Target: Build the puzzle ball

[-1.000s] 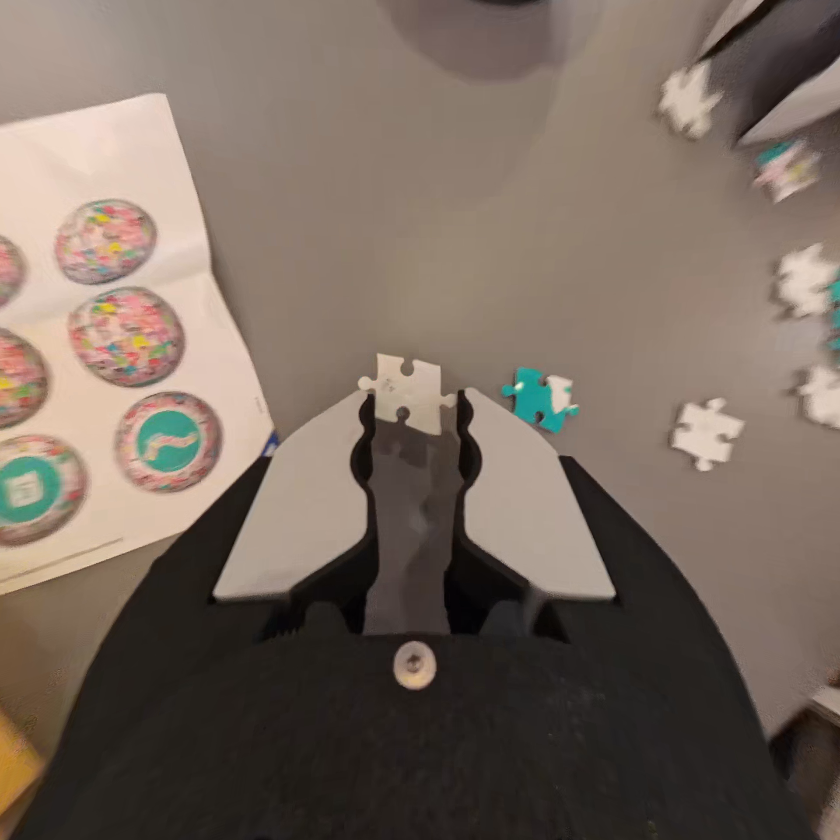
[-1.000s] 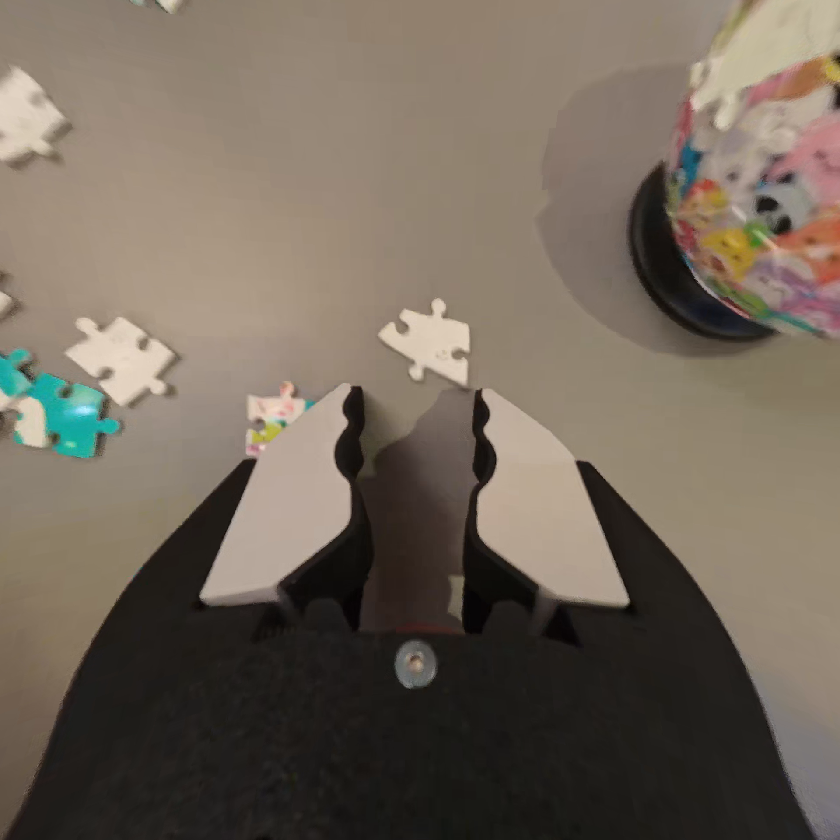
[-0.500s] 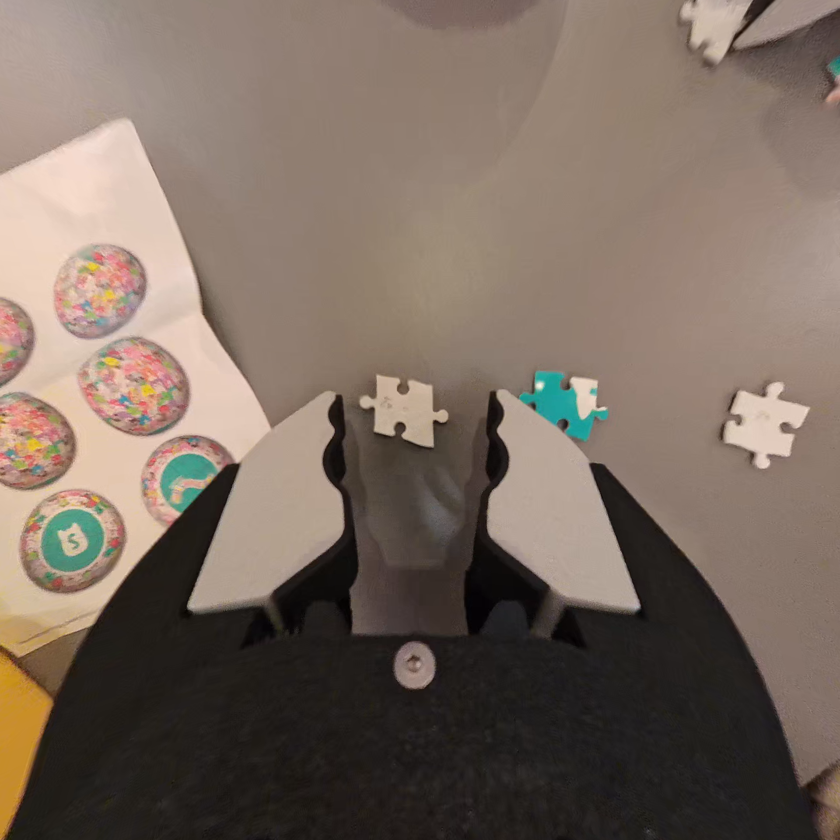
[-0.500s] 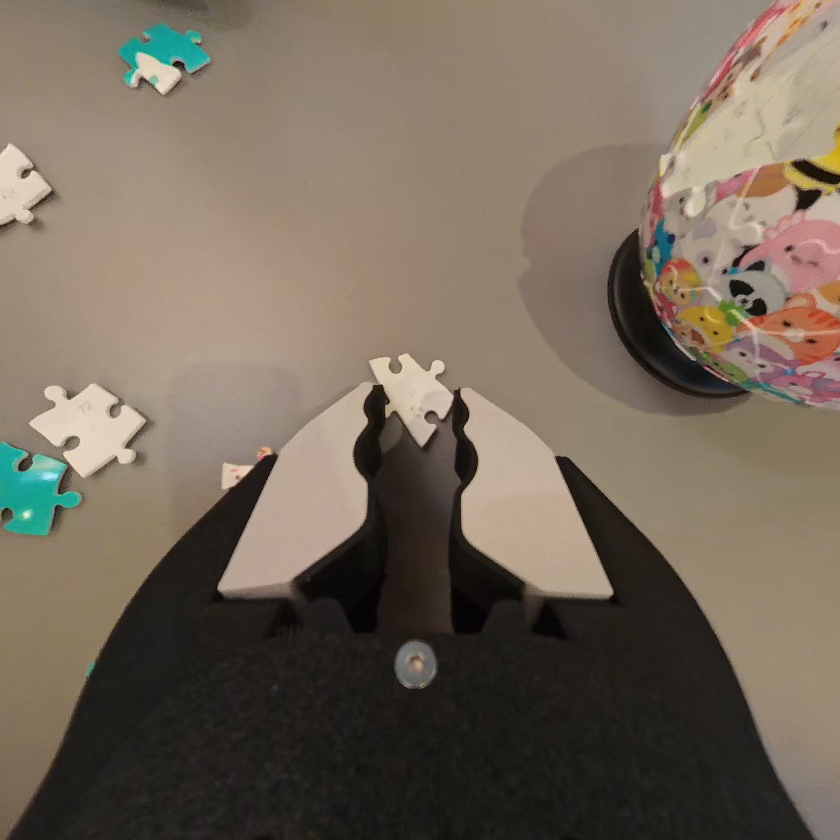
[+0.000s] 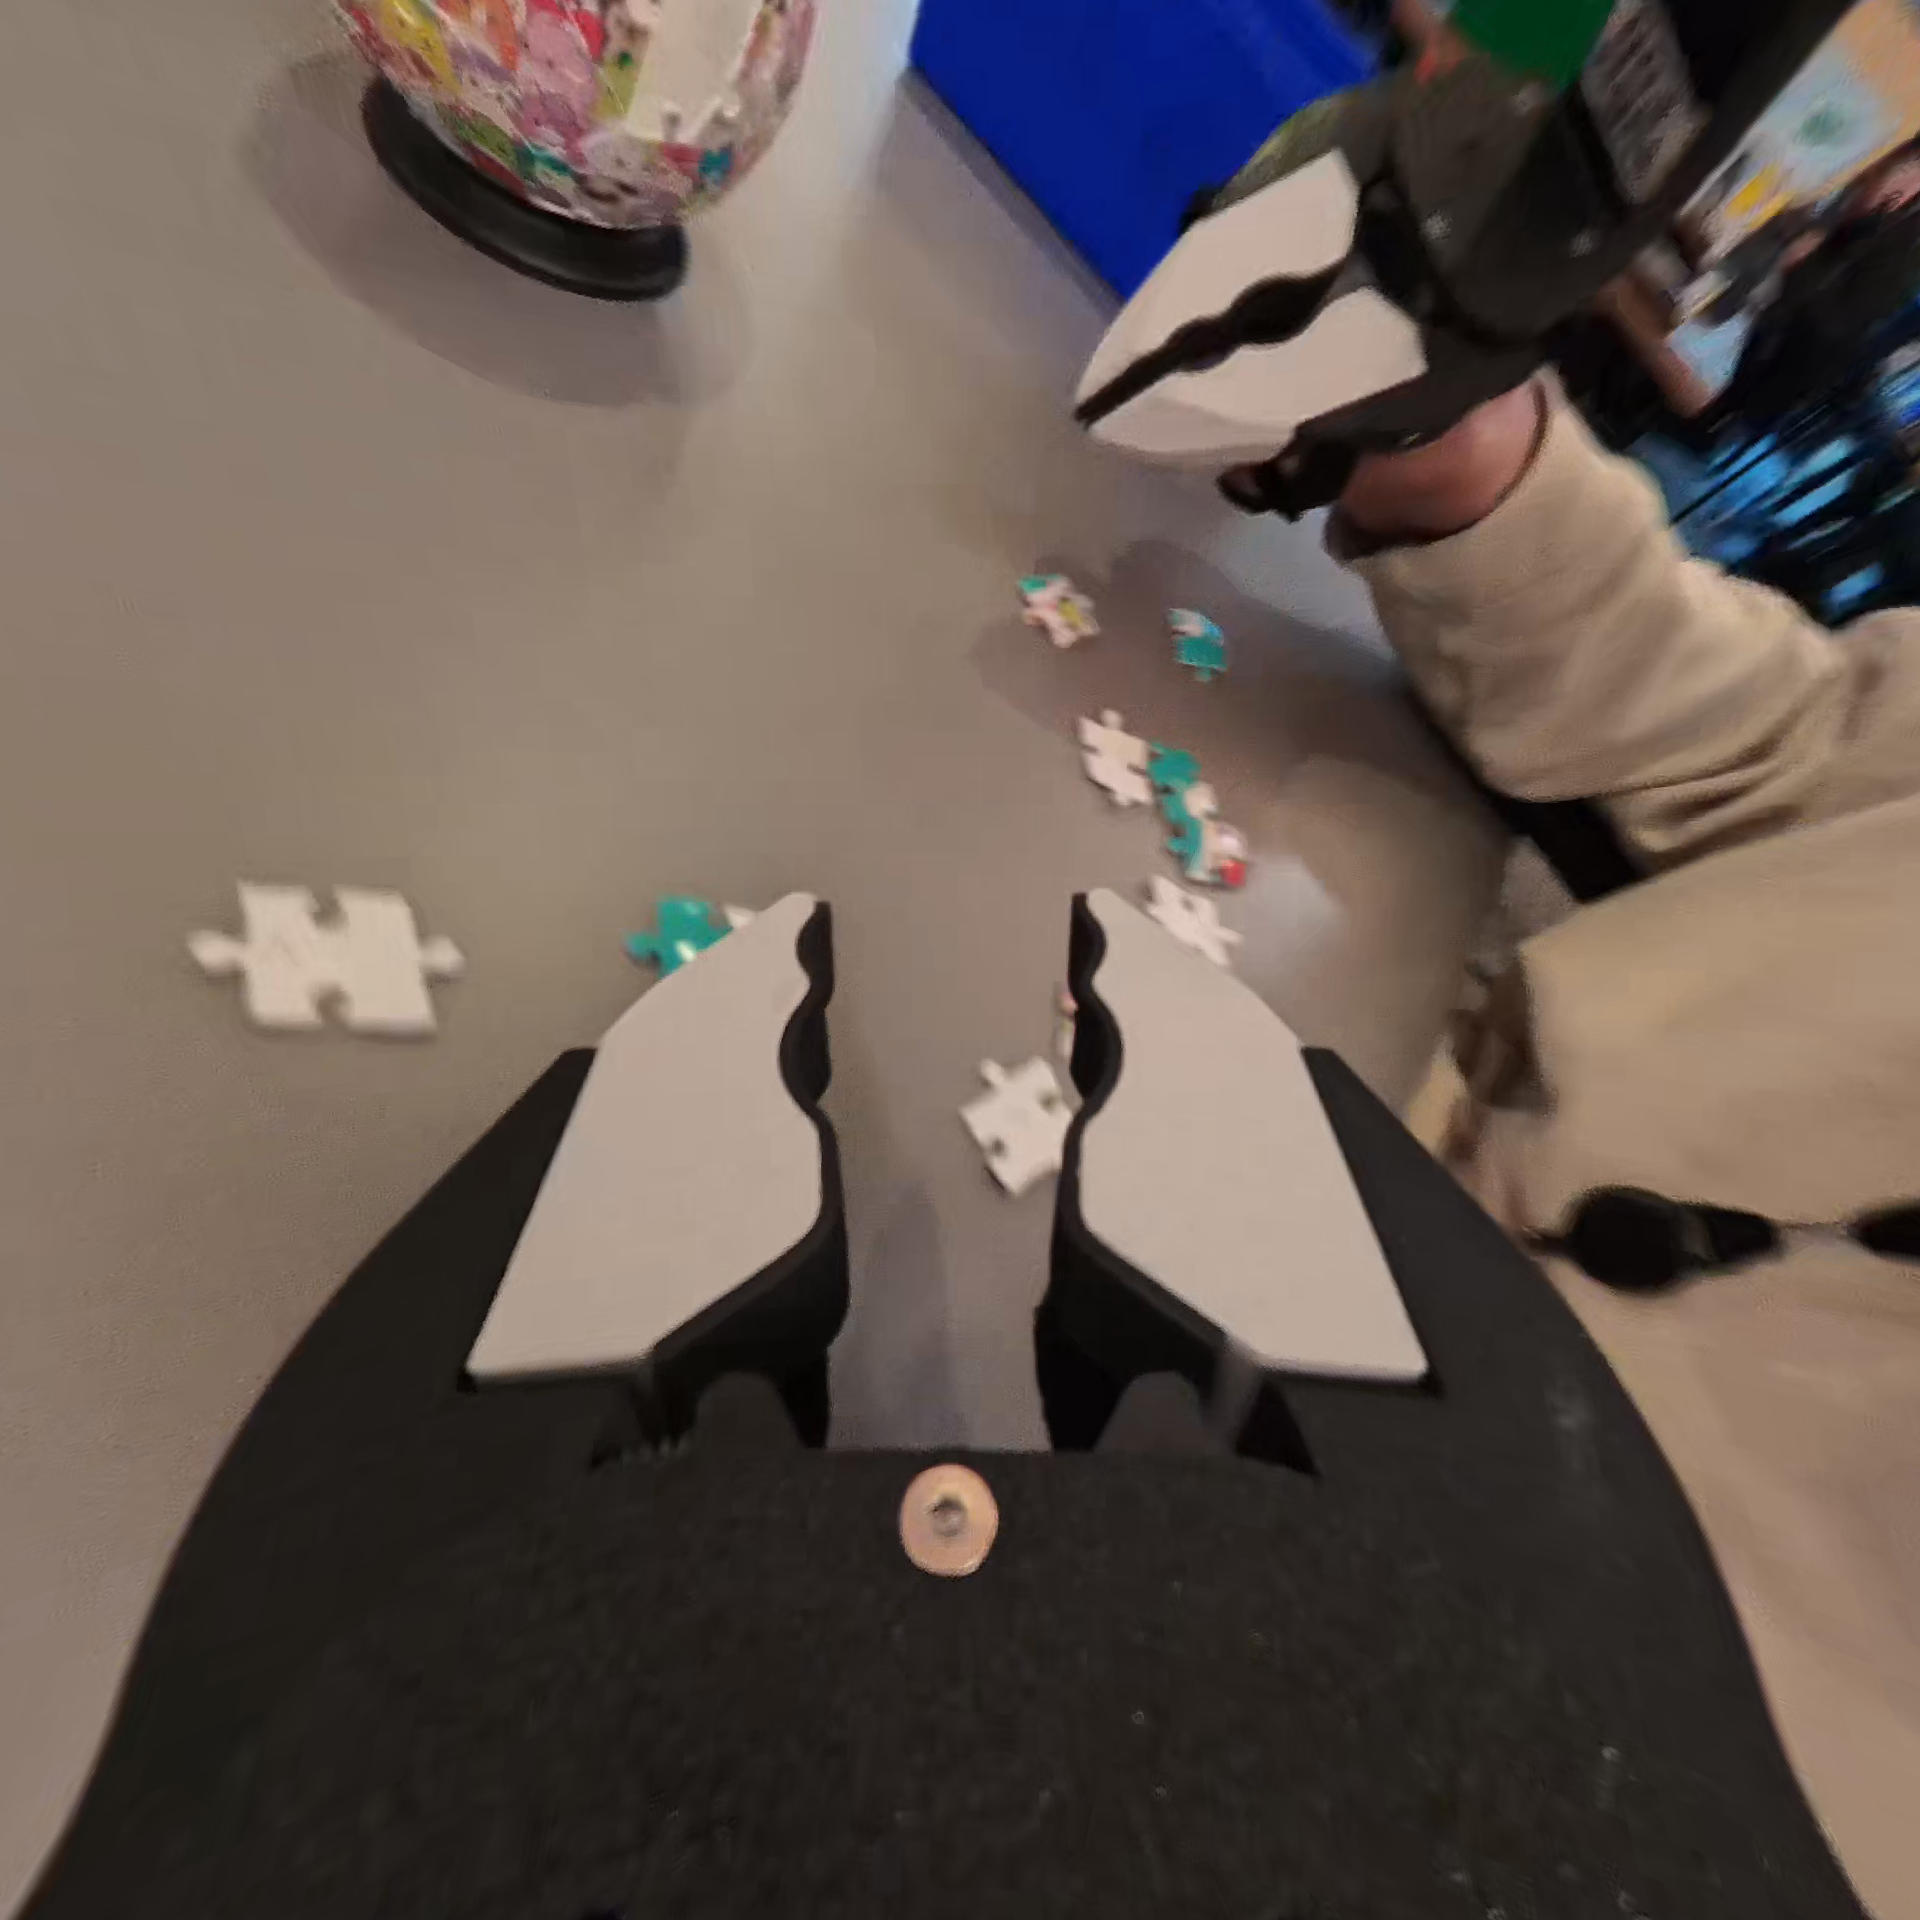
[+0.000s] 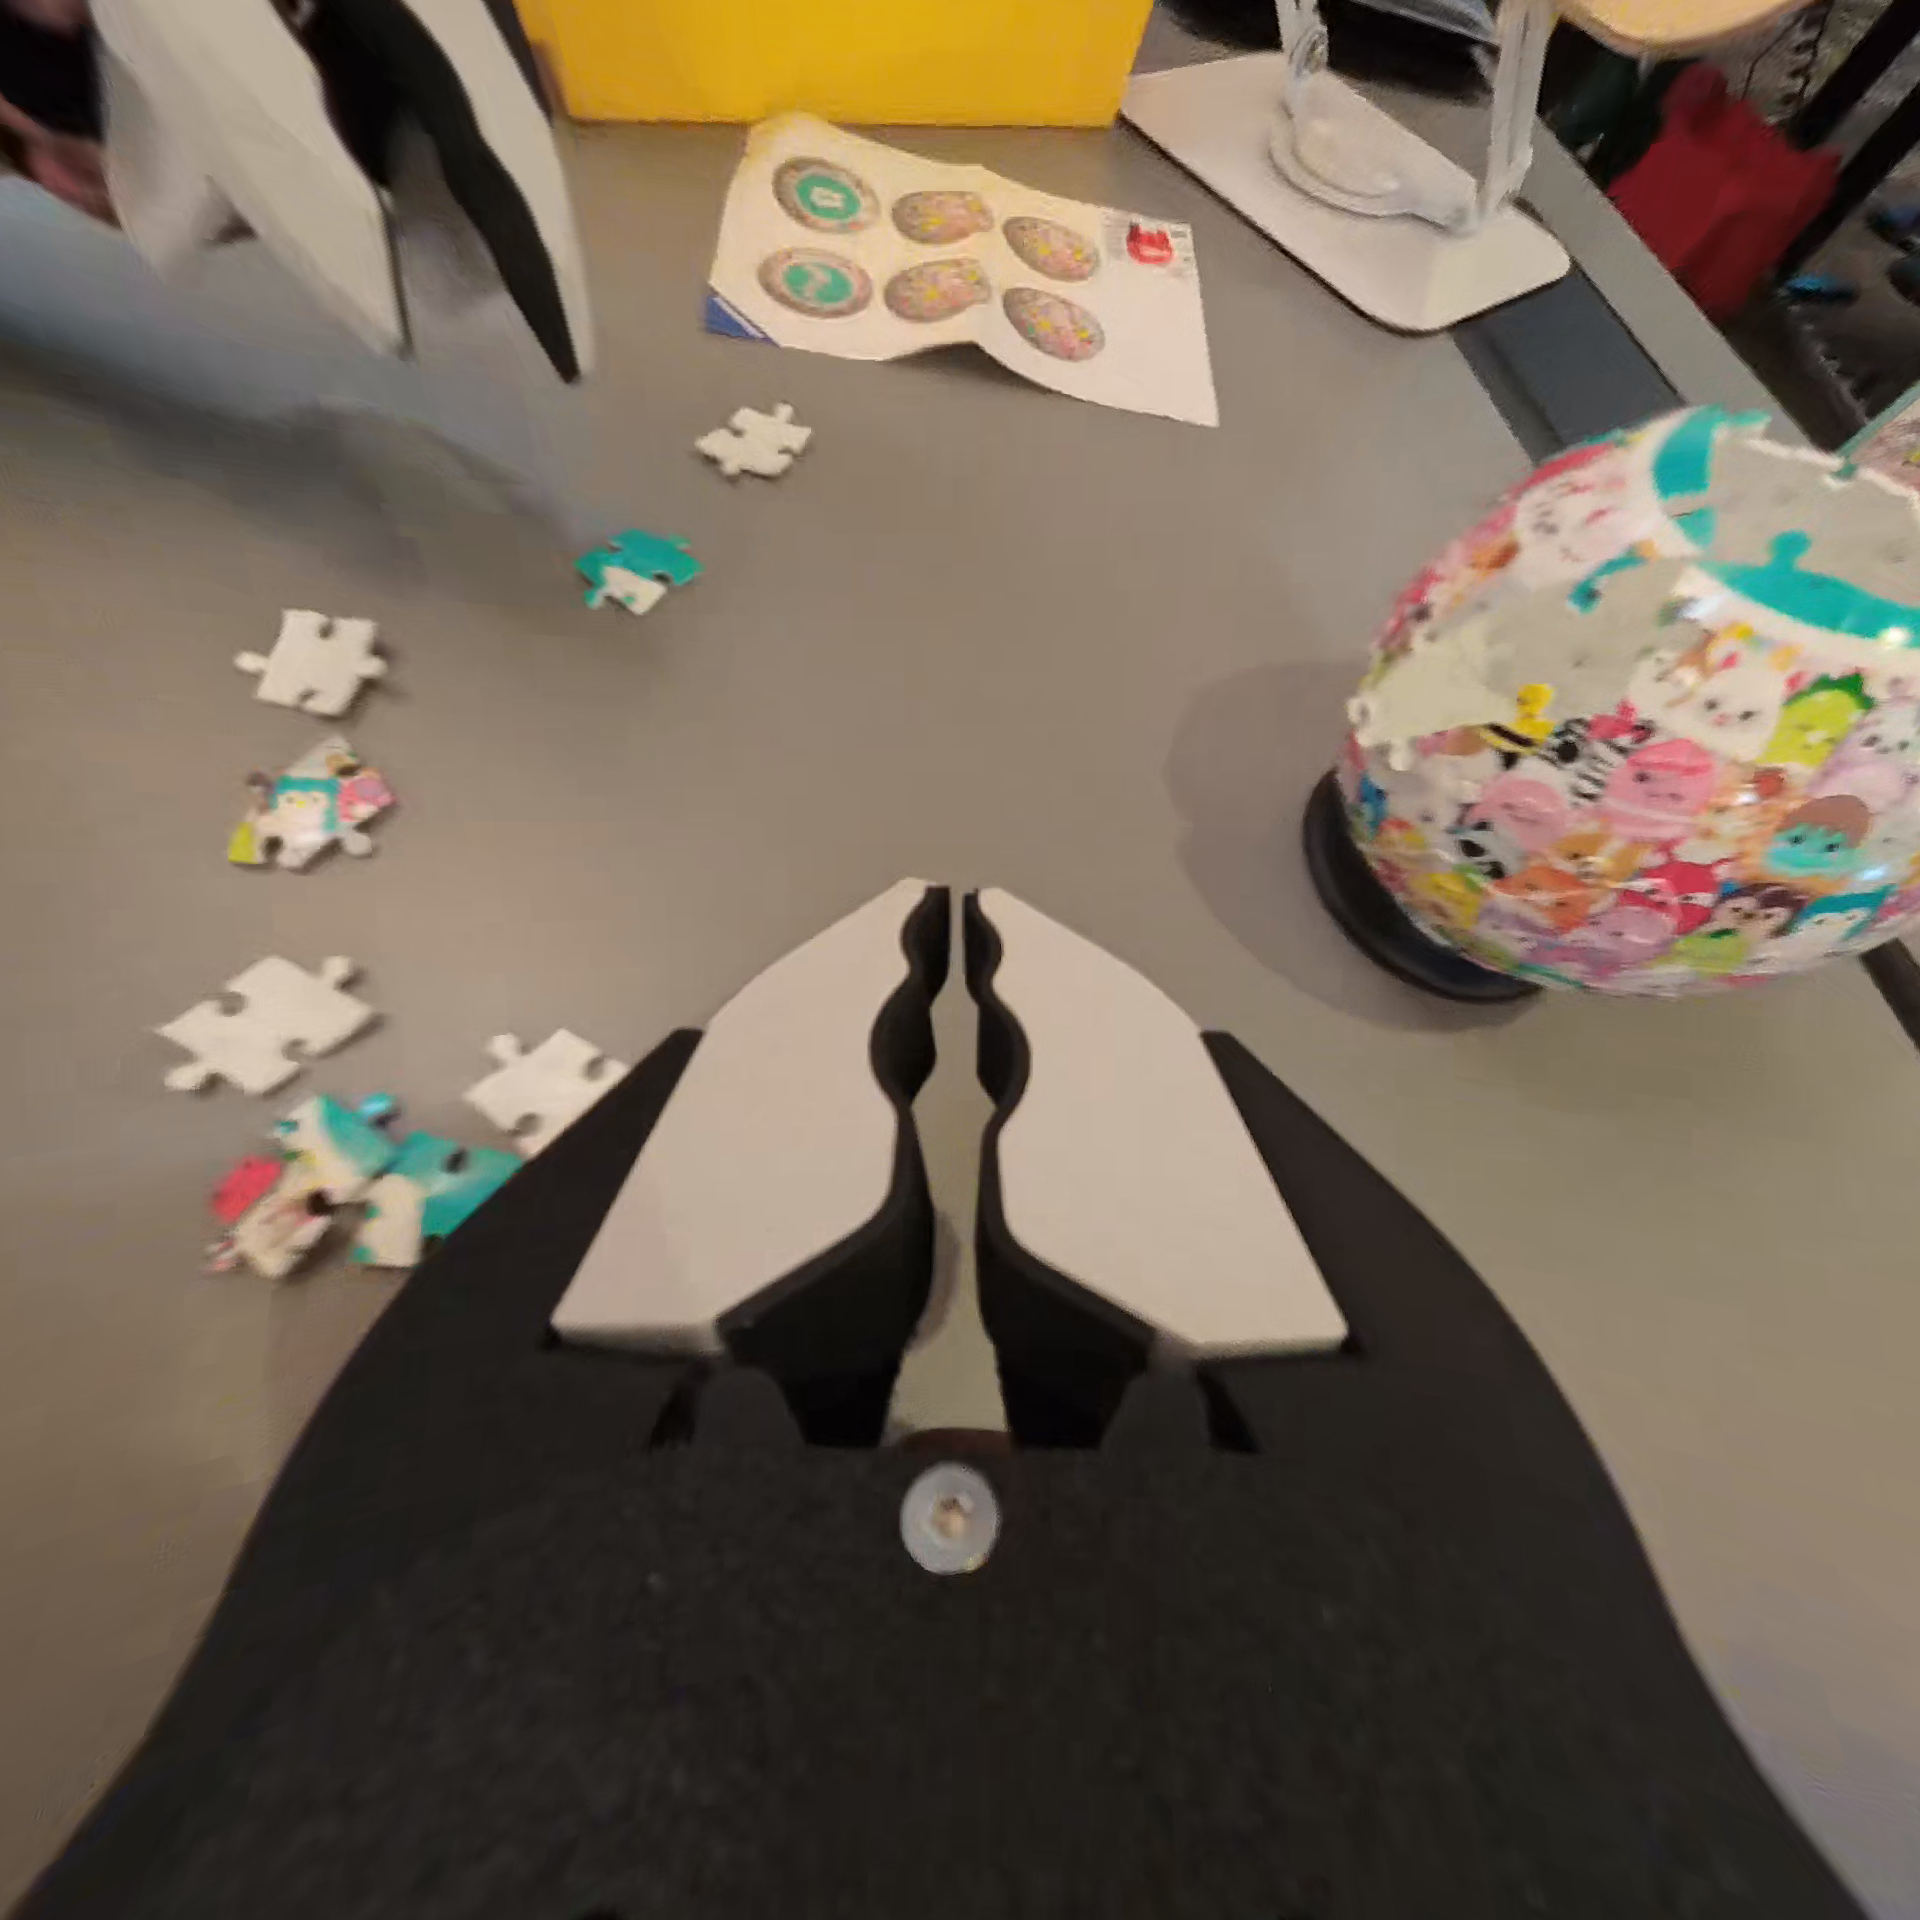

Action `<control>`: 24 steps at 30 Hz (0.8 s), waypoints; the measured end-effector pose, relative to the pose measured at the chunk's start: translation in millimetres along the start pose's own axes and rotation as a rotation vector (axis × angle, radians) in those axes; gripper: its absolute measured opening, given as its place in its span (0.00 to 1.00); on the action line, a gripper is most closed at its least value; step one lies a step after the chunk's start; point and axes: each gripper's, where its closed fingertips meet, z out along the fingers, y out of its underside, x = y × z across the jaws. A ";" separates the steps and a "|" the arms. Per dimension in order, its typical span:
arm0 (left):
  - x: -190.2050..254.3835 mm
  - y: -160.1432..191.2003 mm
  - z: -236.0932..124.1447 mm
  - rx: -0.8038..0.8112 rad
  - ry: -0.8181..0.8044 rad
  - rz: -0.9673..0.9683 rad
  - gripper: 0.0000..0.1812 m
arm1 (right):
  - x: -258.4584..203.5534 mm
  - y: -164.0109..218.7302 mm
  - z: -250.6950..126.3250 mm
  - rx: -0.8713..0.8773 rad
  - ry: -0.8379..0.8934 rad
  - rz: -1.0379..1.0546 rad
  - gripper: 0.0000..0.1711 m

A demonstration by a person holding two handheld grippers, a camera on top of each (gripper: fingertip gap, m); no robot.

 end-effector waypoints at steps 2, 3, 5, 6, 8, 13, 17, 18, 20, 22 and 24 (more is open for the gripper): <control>17.3 29.1 -18.4 -0.016 0.050 -0.026 0.29 | -22.1 3.4 -1.4 -0.054 -0.015 -0.048 0.02; 19.6 46.5 -21.7 -0.064 0.013 0.004 0.28 | -36.6 3.0 -0.4 -0.062 -0.045 -0.069 0.03; 24.2 68.1 -16.3 -0.147 -0.099 0.159 0.27 | -73.6 -2.1 6.1 -0.053 -0.156 -0.065 0.09; 31.7 71.9 -9.2 -0.175 -0.126 0.254 0.27 | -99.8 -4.5 10.1 -0.060 -0.261 -0.056 0.13; 45.1 70.7 7.2 -0.206 -0.160 0.432 0.24 | -140.0 -0.5 19.0 -0.116 -0.392 -0.111 0.15; 52.2 64.5 27.7 -0.245 -0.088 0.498 0.21 | -167.9 4.1 47.6 -0.172 -0.271 -0.302 0.19; 55.8 71.0 36.0 -0.269 -0.034 0.478 0.17 | -163.0 9.3 58.7 -0.226 -0.173 -0.295 0.18; 52.0 72.7 38.2 -0.282 -0.057 0.498 0.18 | -162.1 9.3 59.8 -0.214 -0.164 -0.278 0.16; 47.2 74.2 41.2 -0.295 -0.084 0.507 0.17 | -162.4 10.2 60.7 -0.219 -0.174 -0.203 0.10; 45.4 75.6 42.7 -0.290 -0.081 0.475 0.17 | -158.3 10.6 61.0 -0.220 -0.143 -0.186 0.08; 43.0 78.4 42.8 -0.299 -0.079 0.448 0.17 | -155.4 11.8 60.0 -0.236 -0.111 -0.206 0.07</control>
